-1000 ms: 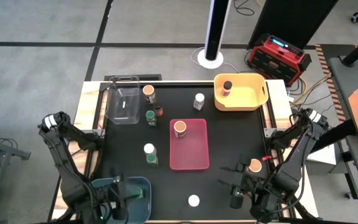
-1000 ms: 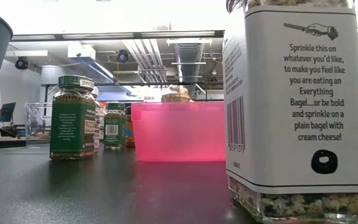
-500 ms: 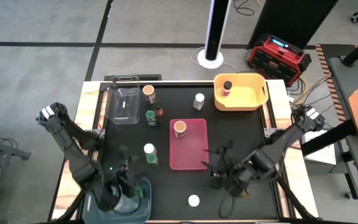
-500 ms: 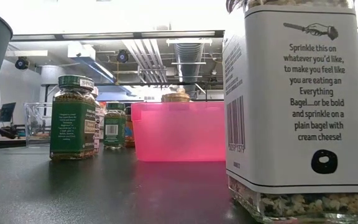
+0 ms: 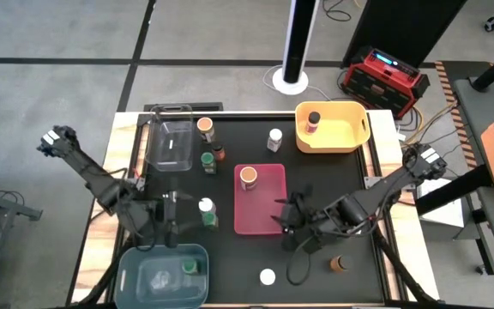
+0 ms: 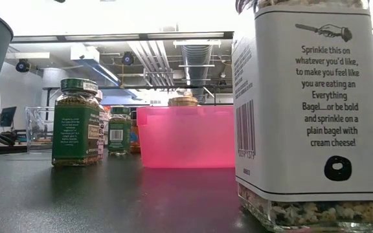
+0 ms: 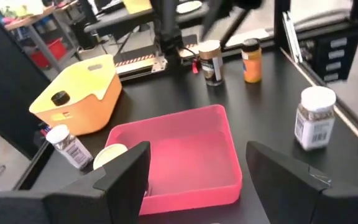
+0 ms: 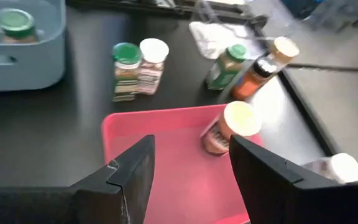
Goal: Sort spices by type
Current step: Put the bottom white seasoning bottle into the transparent bin
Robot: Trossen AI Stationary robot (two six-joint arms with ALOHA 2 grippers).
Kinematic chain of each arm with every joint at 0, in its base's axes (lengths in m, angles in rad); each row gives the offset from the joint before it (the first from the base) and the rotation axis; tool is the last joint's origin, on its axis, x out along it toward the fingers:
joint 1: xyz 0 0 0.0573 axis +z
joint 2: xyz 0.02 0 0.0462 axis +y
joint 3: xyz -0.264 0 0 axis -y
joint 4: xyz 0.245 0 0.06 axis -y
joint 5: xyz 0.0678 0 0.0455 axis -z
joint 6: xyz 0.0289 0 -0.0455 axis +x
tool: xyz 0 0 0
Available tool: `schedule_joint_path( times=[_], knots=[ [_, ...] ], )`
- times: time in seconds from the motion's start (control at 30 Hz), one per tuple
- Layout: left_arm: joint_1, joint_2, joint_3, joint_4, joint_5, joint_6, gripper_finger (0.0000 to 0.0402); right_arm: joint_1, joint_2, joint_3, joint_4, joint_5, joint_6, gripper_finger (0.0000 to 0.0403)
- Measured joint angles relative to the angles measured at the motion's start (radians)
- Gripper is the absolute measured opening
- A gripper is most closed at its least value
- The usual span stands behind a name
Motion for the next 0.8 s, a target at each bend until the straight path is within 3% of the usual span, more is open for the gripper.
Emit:
schedule_joint_path(
  times=[0.3,0.63,0.8],
  knots=[
    [-0.001,-0.008,-0.001,-0.002,-0.056,-0.008,0.0249,0.076,0.019,0.001,0.041,-0.117,0.098,0.0215],
    [-0.001,0.002,-0.001,-0.005,-0.124,0.0,0.0249,0.145,0.168,0.0,0.15,-0.151,0.149,0.0332],
    [-0.001,0.005,-0.001,-0.006,-0.124,0.0,0.0249,0.176,0.227,0.0,0.188,-0.194,0.262,0.0365]
  ],
)
